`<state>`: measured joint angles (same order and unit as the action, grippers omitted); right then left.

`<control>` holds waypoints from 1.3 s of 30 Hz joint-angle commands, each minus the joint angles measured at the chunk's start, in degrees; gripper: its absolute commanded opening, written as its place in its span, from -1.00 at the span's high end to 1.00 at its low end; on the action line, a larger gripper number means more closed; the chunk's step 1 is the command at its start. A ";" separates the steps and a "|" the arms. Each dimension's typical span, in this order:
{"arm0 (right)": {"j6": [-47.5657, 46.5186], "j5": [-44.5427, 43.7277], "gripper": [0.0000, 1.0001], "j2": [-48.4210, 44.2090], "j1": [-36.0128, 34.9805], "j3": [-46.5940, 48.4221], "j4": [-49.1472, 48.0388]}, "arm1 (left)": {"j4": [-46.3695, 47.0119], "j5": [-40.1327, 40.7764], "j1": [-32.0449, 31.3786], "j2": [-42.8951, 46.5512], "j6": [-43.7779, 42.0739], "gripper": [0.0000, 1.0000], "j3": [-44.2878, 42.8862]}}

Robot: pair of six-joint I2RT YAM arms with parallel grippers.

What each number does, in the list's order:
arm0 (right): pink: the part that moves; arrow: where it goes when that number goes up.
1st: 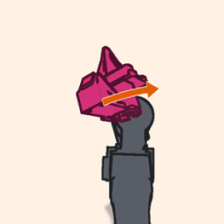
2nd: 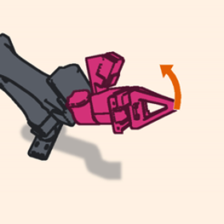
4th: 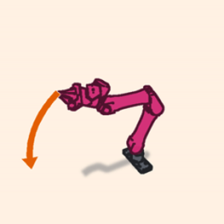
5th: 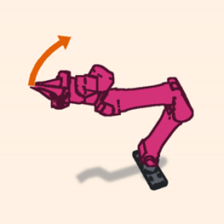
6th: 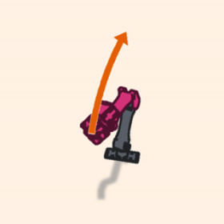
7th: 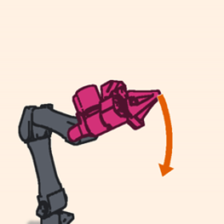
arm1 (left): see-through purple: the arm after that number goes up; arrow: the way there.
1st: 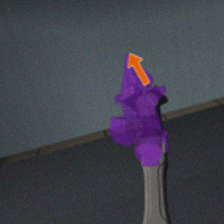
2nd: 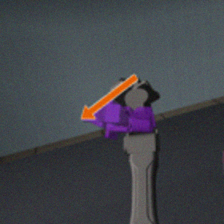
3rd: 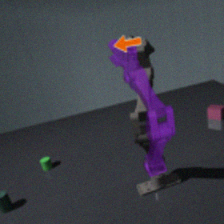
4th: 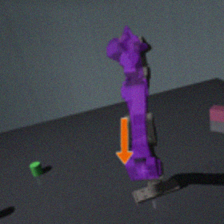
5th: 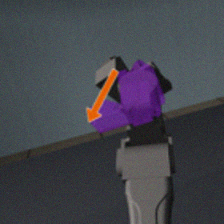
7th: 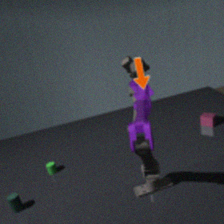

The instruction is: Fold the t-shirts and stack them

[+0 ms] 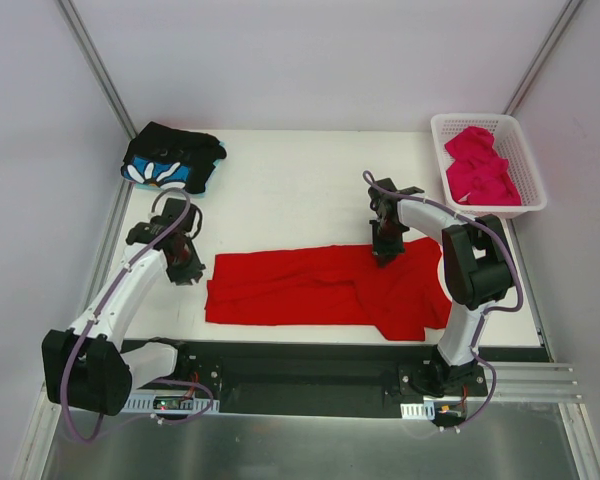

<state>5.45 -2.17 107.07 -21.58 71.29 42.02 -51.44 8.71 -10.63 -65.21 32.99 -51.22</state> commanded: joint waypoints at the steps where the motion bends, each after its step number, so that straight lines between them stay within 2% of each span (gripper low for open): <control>1: -0.97 -0.90 0.98 -2.12 -0.21 -0.97 1.66 | -0.34 -2.10 2.20 -0.18 -1.00 0.68 -2.30; 6: -0.88 -0.38 0.98 -1.51 -0.04 -0.27 1.84 | 10.88 -10.97 0.88 -2.63 1.37 0.68 -2.92; 8: -0.88 -0.29 0.98 -1.42 -0.04 0.08 2.01 | 13.29 -14.59 -2.97 -7.89 2.42 0.68 -4.49; 14: -0.97 -0.37 0.98 -1.16 -0.04 0.08 1.93 | 16.28 -13.37 -19.92 -23.19 6.02 0.71 -14.86; 19: -0.88 0.15 0.98 -3.18 -0.21 -0.53 2.01 | 18.48 -15.74 -23.73 -30.75 5.94 0.72 -18.12; 28: -1.32 -0.37 0.98 -4.23 0.49 -1.06 2.19 | 18.83 -9.07 -22.07 -29.97 5.94 0.71 -11.72; 33: -1.59 -0.37 0.98 -4.58 0.58 -1.15 2.19 | 19.10 -9.06 -15.40 -27.79 6.73 0.74 -5.66; 39: -2.03 0.06 0.98 -5.02 0.84 -1.59 2.01 | 19.62 -4.58 -7.66 -24.88 5.42 0.74 -2.05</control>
<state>4.60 -2.09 105.21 -21.21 70.37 42.33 -31.48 -0.73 -21.08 -93.91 38.54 -54.61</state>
